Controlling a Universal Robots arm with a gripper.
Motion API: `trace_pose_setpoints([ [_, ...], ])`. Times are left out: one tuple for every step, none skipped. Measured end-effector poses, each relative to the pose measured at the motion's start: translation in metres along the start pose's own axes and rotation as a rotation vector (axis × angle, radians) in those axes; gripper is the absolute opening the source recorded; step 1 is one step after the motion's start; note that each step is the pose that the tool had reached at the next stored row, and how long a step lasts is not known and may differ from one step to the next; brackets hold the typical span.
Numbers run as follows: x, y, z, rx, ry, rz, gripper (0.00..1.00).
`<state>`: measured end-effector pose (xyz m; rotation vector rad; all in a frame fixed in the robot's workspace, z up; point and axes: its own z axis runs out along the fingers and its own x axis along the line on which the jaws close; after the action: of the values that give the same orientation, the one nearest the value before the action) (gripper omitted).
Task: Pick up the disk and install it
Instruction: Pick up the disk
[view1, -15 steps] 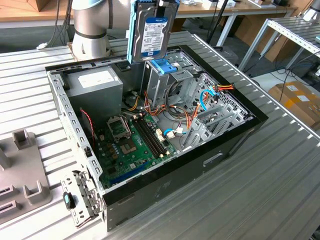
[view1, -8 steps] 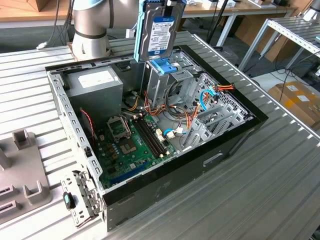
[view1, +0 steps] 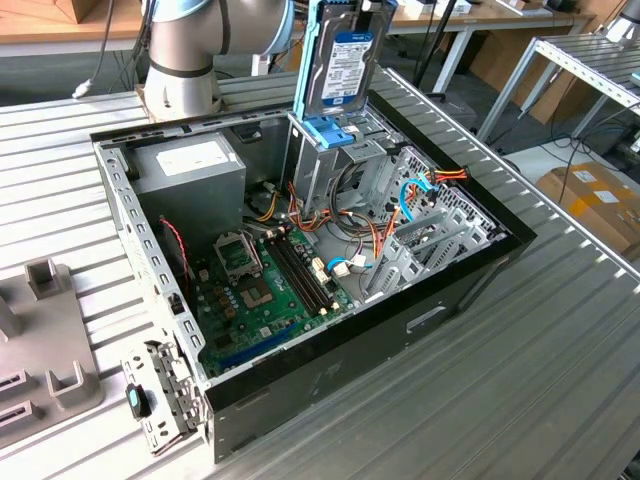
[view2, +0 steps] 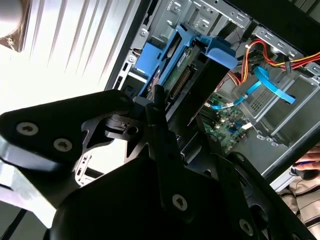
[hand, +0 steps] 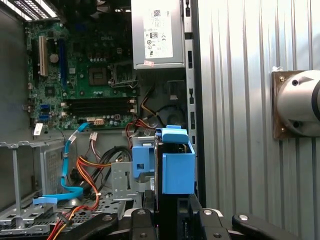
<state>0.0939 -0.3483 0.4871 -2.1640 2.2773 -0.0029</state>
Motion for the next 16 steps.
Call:
trace_pose_setpoints([
  [-0.0001, -0.0023, 0.0000, 0.0000, -0.0001, 0.000, 0.35],
  [-0.0002, -0.0029, 0.0001, 0.0000, -0.0002, 0.000, 0.35],
  [-0.0003, -0.0031, 0.0000, 0.0000, 0.0000, 0.000, 0.35],
  [-0.0002, -0.0032, 0.0000, 0.0000, 0.0000, 0.000, 0.35],
  [-0.0002, -0.0031, 0.0000, 0.0000, 0.0000, 0.000, 0.35],
  [-0.0002, -0.0032, 0.0000, 0.0000, 0.0000, 0.000, 0.35],
  [-0.0002, -0.0032, 0.0000, 0.0000, 0.0001, 0.000, 0.35],
  [-0.0002, -0.0033, 0.0000, 0.0000, 0.0000, 0.000, 0.35],
  [-0.0001, -0.0033, 0.0000, 0.0000, -0.0001, 0.000, 0.35],
  [0.0003, -0.0033, 0.0000, 0.0000, -0.0001, 0.000, 0.35],
  [0.0007, -0.0033, 0.0000, 0.0000, 0.0001, 0.000, 0.35],
  [0.0012, -0.0033, 0.0000, 0.0000, 0.0001, 0.000, 0.35],
  [0.0020, -0.0034, 0.0000, 0.0000, 0.0001, 0.000, 0.35],
  [0.0025, -0.0034, 0.0000, 0.0000, 0.0002, 0.000, 0.35],
  [0.0036, -0.0035, 0.0000, 0.0000, 0.0005, 0.000, 0.35],
  [0.0043, -0.0035, 0.0000, 0.0001, 0.0008, 0.000, 0.35],
])
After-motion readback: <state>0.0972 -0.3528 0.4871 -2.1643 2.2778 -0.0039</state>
